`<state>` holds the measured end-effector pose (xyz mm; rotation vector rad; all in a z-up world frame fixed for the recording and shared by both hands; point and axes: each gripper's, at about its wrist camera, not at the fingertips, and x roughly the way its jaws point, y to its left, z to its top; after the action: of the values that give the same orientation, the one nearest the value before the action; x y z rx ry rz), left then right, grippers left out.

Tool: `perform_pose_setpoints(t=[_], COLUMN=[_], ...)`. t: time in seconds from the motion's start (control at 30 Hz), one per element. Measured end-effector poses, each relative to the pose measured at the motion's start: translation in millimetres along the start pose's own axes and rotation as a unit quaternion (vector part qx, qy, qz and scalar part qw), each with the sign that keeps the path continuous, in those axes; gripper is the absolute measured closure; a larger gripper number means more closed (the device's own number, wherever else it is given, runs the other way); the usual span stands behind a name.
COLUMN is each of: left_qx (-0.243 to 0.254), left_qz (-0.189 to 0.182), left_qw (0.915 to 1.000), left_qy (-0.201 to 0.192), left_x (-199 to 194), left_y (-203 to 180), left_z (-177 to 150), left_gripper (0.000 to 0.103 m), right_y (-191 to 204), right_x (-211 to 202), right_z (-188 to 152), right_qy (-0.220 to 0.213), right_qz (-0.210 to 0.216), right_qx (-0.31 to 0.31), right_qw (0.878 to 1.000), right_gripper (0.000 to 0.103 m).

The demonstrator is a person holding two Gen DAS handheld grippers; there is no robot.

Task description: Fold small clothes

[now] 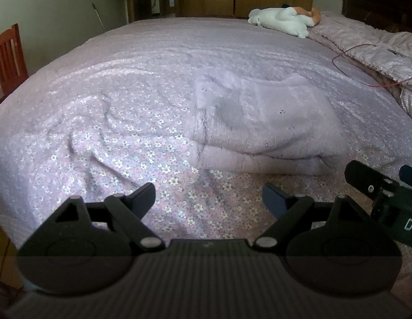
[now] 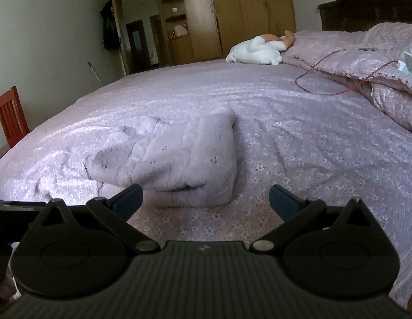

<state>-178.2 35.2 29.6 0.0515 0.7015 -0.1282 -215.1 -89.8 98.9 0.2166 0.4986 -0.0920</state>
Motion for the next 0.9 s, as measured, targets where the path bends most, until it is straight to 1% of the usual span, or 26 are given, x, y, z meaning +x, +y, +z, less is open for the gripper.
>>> perform_pose_setpoints(t=[0.23, 0.53, 0.7, 0.9], left_qx=[-0.001, -0.002, -0.010, -0.009], left_qz=[0.003, 0.012, 0.001, 0.002], left_qw=[1.0000, 0.9999, 0.9999, 1.0000], left_qy=[-0.003, -0.005, -0.002, -0.003], left_x=[-1.2, -0.7, 1.0, 0.4], left_y=[0.1, -0.2, 2.9, 1.7], left_z=[0.5, 1.1, 0.1, -0.4], left_gripper=[0.014, 0.014, 0.014, 0.014], right_y=[3.0, 3.4, 4.4, 4.8], right_x=[0.0, 5.0, 5.4, 4.3], right_z=[0.1, -1.0, -1.5, -1.7], right_qy=[-0.001, 0.007, 0.007, 0.005], right_qz=[0.006, 0.001, 0.002, 0.002], right_qx=[-0.015, -0.019, -0.022, -0.023], right_qw=[1.000, 1.000, 1.000, 1.000], right_gripper=[0.000, 0.000, 0.000, 0.000])
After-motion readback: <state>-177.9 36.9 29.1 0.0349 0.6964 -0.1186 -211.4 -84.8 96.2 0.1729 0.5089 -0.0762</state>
